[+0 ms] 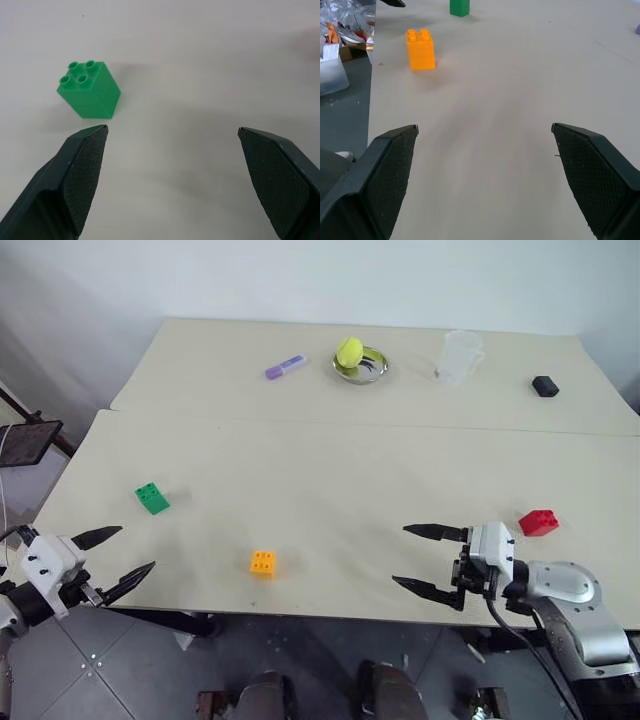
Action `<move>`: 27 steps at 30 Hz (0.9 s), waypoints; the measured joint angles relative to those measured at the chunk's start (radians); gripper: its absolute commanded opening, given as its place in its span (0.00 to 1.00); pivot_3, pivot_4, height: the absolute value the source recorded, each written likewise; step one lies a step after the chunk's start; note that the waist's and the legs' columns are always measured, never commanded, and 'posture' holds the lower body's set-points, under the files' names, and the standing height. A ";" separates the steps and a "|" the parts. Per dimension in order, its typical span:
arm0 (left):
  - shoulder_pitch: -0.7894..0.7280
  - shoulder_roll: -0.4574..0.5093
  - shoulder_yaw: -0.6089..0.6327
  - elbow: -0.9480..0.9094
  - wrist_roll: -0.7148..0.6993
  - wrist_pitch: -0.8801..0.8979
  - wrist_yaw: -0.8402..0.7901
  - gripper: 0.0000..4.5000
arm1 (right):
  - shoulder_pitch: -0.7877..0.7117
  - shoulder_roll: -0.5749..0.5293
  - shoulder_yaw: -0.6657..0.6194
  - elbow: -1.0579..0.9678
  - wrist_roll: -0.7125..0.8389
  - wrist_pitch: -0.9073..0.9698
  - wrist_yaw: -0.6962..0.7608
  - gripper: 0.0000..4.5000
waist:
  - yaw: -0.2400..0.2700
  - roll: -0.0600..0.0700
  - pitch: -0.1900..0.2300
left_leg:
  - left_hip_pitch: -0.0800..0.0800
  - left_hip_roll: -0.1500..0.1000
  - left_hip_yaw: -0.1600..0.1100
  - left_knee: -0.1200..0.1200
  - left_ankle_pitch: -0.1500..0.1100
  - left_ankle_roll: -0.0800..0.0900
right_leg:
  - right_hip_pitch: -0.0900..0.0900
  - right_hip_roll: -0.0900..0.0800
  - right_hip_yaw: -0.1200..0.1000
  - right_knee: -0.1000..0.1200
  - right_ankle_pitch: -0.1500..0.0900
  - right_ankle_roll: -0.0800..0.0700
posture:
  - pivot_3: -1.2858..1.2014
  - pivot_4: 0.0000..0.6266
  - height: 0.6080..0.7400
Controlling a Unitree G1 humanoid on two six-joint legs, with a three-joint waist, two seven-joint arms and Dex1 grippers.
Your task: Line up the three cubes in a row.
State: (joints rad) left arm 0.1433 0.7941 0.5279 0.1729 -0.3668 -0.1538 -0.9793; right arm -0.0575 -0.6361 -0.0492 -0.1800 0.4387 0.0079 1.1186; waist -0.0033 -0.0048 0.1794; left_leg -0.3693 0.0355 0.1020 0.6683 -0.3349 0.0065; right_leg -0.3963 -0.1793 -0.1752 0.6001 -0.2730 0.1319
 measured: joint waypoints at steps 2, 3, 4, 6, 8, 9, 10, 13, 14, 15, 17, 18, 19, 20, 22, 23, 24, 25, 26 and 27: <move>-0.002 0.009 0.000 0.001 0.000 0.001 -0.005 0.98 | -0.001 0.011 0.003 0.000 -0.007 -0.008 -0.008 1.00 | 0.001 0.000 0.000 | 0.000 0.000 0.000 0.000 0.000 0.000 | 0.000 0.000 0.000 0.000 0.000 0.000 | 0.52 0.24 1.00; -0.002 0.014 0.003 0.000 -0.003 0.005 -0.009 0.98 | -0.001 0.011 0.003 0.000 -0.010 -0.008 -0.012 1.00 | 0.001 0.000 0.000 | 0.000 0.000 0.000 0.000 0.000 0.000 | 0.000 0.000 0.000 0.000 0.000 0.000 | 0.52 0.24 1.00; -0.002 0.017 0.007 -0.001 -0.018 0.021 -0.019 0.98 | -0.002 0.011 0.002 0.000 -0.012 -0.009 -0.016 1.00 | 0.001 0.000 0.000 | 0.000 0.000 0.000 0.000 0.000 0.000 | 0.000 0.000 0.000 0.000 0.000 0.000 | 0.52 0.24 1.00; 0.007 0.017 0.011 -0.021 -0.043 0.053 -0.029 0.98 | -0.002 0.011 0.002 0.000 -0.013 -0.009 -0.021 1.00 | 0.000 0.000 0.000 | 0.000 0.000 0.000 0.000 0.000 0.000 | 0.000 0.000 0.000 0.000 0.000 0.000 | 0.52 0.24 1.00; 0.028 0.019 0.011 -0.089 -0.098 0.139 -0.047 0.98 | 0.003 0.011 -0.002 -0.003 -0.011 -0.009 -0.025 1.00 | 0.000 0.000 0.000 | 0.000 0.000 0.000 0.000 0.000 0.000 | 0.000 0.000 0.000 0.000 0.000 0.000 | 0.52 0.24 1.00; 0.028 0.019 0.011 -0.131 -0.134 0.187 -0.054 0.98 | 0.008 0.011 -0.005 -0.008 -0.009 -0.008 -0.032 1.00 | 0.002 0.000 0.000 | 0.000 0.000 -0.001 0.000 0.000 0.000 | 0.000 0.000 0.000 0.000 0.000 0.000 | 0.52 0.24 1.00; 0.017 0.019 0.006 -0.177 -0.168 0.236 -0.053 0.98 | 0.017 0.012 -0.013 -0.025 0.006 0.004 -0.044 1.00 | 0.004 0.000 0.000 | 0.000 0.000 -0.001 0.001 0.000 0.000 | 0.000 0.000 0.000 0.001 0.000 0.000 | 0.52 0.24 1.00; -0.073 0.018 -0.067 -0.326 -0.218 0.322 -0.031 0.98 | 0.064 0.015 -0.083 -0.121 0.092 0.080 -0.112 1.00 | 0.020 0.000 0.000 | 0.000 0.000 -0.003 0.003 0.000 0.000 | 0.001 0.000 0.000 0.001 0.000 0.000 | 0.52 0.24 1.00; -0.112 0.015 -0.118 -0.362 -0.216 0.335 -0.028 0.98 | 0.081 0.017 -0.125 -0.151 0.107 0.091 -0.148 1.00 | 0.025 0.001 0.000 | -0.001 -0.001 -0.002 0.004 0.000 0.000 | 0.002 0.000 0.001 0.001 0.000 0.000 | 0.52 0.24 1.00; -0.138 0.009 -0.159 -0.384 -0.212 0.344 -0.027 0.98 | 0.093 0.017 -0.162 -0.173 0.116 0.099 -0.175 1.00 | 0.026 0.001 0.000 | 0.000 -0.001 -0.002 0.004 0.000 0.000 | 0.002 0.000 0.002 0.001 0.000 0.000 | 0.52 0.24 1.00; -0.164 -0.001 -0.228 -0.398 -0.195 0.355 -0.028 0.98 | 0.129 0.015 -0.240 -0.200 0.126 0.105 -0.219 1.00 | 0.025 0.001 0.000 | 0.000 -0.001 -0.001 0.004 0.000 0.000 | 0.002 0.000 0.002 0.001 0.000 0.000 | 0.52 0.24 1.00; -0.198 -0.013 -0.269 -0.391 -0.179 0.357 -0.028 0.98 | 0.183 0.018 -0.300 -0.214 0.133 0.106 -0.242 1.00 | 0.027 0.001 0.000 | 0.000 -0.001 0.001 0.003 0.000 0.000 | 0.001 0.000 0.001 0.001 0.000 0.000 | 0.52 0.24 1.00; -0.239 -0.030 -0.308 -0.383 -0.162 0.354 -0.031 0.98 | 0.251 0.025 -0.372 -0.215 0.135 0.105 -0.265 1.00 | 0.034 0.001 0.000 | -0.001 -0.002 0.003 0.003 0.000 0.000 | 0.002 0.000 0.000 0.001 0.000 0.000 | 0.52 0.24 1.00; -0.275 -0.048 -0.340 -0.369 -0.146 0.346 -0.034 0.98 | 0.314 0.036 -0.450 -0.208 0.135 0.104 -0.288 1.00 | 0.044 0.001 0.000 | -0.002 -0.002 0.002 0.003 0.000 0.000 | 0.002 0.001 0.001 0.001 0.000 0.000 | 0.52 0.24 1.00; -0.324 -0.072 -0.377 -0.331 -0.129 0.343 -0.037 0.98 | 0.416 0.052 -0.565 -0.186 0.137 0.094 -0.300 1.00 | 0.046 0.001 0.000 | -0.002 -0.002 0.004 0.002 0.000 0.000 | 0.002 0.001 0.002 -0.001 0.000 0.000 | 0.52 0.24 1.00; -0.356 -0.090 -0.393 -0.312 -0.123 0.342 -0.038 0.98 | 0.476 0.059 -0.621 -0.160 0.136 0.079 -0.294 1.00 | 0.047 0.001 -0.001 | -0.001 -0.002 0.005 0.001 0.000 0.000 | 0.003 0.002 0.002 -0.004 0.000 0.000 | 0.52 0.24 1.00; -0.368 -0.097 -0.399 -0.305 -0.119 0.342 -0.039 0.98 | 0.518 0.064 -0.654 -0.136 0.136 0.074 -0.287 1.00 | 0.044 0.001 -0.001 | -0.001 -0.001 0.005 0.001 0.000 0.000 | 0.003 0.003 0.003 -0.005 0.000 0.000 | 0.52 0.24 1.00; -0.380 -0.104 -0.409 -0.295 -0.116 0.341 -0.041 0.98 | 0.550 0.073 -0.683 -0.111 0.136 0.063 -0.281 1.00 | 0.039 0.001 -0.001 | 0.000 -0.001 0.006 0.001 0.000 0.000 | 0.003 0.003 0.004 -0.005 0.000 0.000 | 0.52 0.24 1.00; -0.388 -0.113 -0.418 -0.285 -0.113 0.340 -0.044 0.98 | 0.565 0.085 -0.707 -0.078 0.135 0.055 -0.284 1.00 | 0.030 0.001 -0.001 | 0.000 -0.001 0.007 0.001 0.000 0.000 | 0.004 0.003 0.005 -0.006 0.000 0.000 | 0.52 0.24 1.00; -0.394 -0.119 -0.429 -0.277 -0.109 0.339 -0.049 0.98 | 0.571 0.093 -0.725 -0.039 0.133 0.051 -0.292 1.00 | 0.022 0.001 -0.001 | 0.001 -0.001 0.009 0.000 0.000 0.000 | 0.003 0.003 0.007 -0.006 0.000 0.000 | 0.52 0.24 1.00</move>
State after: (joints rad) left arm -0.2504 0.6748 0.0986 -0.1044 -0.4761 0.1853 -1.0281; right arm 0.5136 -0.5430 -0.7745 -0.2194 0.5714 0.0587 0.8270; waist 0.0187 -0.0040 0.1787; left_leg -0.3682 0.0344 0.1107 0.6688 -0.3349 0.0066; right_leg -0.3928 -0.1759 -0.1679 0.5940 -0.2728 0.1323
